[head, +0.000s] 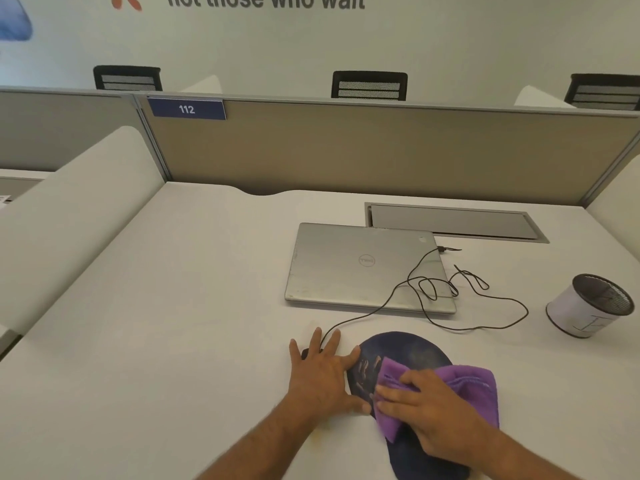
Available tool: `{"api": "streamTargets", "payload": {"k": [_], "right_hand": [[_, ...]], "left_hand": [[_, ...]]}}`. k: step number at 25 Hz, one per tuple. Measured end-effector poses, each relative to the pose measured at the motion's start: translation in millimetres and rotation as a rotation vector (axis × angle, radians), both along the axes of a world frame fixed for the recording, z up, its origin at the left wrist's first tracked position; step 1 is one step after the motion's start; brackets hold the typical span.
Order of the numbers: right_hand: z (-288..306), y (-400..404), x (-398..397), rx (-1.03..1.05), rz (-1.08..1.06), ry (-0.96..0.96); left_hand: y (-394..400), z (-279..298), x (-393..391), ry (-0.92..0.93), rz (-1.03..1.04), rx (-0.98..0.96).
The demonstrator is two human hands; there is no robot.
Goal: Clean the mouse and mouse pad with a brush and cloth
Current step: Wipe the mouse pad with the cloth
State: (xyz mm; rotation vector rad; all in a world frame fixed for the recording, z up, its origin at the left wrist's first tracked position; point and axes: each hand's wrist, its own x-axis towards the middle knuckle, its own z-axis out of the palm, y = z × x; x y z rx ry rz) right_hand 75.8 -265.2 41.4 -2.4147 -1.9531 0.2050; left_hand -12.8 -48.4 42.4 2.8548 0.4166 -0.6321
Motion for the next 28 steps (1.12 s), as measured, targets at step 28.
{"api": "streamTargets", "payload": {"k": [28], "right_hand": [[5.5, 10.6, 7.5, 0.043, 0.013, -0.055]], "left_hand": [[3.3, 0.7, 5.6, 0.020, 0.015, -0.050]]}}
